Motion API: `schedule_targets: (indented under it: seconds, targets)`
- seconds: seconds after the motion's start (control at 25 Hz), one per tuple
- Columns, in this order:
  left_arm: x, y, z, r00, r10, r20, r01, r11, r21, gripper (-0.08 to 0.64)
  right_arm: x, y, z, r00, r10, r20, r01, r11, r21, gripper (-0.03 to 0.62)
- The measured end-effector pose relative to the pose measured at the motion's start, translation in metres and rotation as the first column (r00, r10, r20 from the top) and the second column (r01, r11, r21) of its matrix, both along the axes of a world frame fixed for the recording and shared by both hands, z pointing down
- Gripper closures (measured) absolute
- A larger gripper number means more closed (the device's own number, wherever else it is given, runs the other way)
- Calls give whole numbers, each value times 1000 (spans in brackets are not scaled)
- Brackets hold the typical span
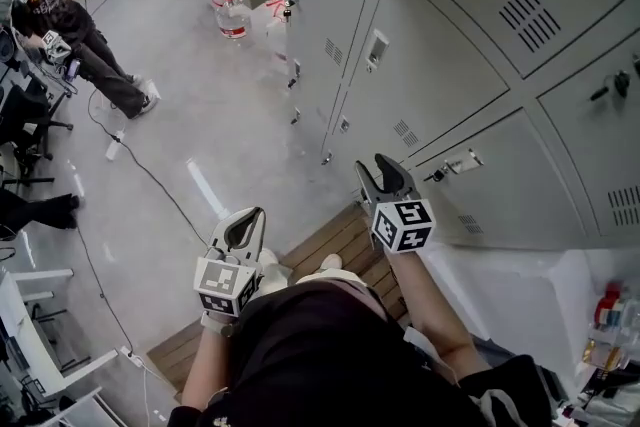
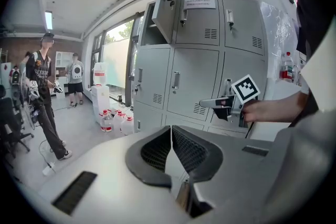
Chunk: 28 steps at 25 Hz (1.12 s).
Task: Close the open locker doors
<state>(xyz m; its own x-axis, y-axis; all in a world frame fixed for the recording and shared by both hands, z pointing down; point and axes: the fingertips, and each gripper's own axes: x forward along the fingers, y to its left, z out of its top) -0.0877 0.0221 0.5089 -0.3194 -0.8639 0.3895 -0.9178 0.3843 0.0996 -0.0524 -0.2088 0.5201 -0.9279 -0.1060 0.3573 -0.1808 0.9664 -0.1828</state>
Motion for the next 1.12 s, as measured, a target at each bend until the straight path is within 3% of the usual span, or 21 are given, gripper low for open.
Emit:
schedule_targets:
  seconds: [0.28,0.6,0.88,1.12]
  targets:
    - [-37,25,-12,1000,-23,-1,23,999,-22,538,-69,46,-115,980,-102,171,91,993,73,385]
    - [-80,69,-28,999,-28,22,29,1000,-3,538,-121,94,-233,918,-185,351,123,974,190,388]
    - [-115,110,-35,999,-32,43,32,999,15,538,-147,122,-309,861,-212,462,71,951,302,388]
    - [-127,130,-28,999,-43,28,43,999,6,538,-175,119,-330,862,-189,470,16,938,347,388]
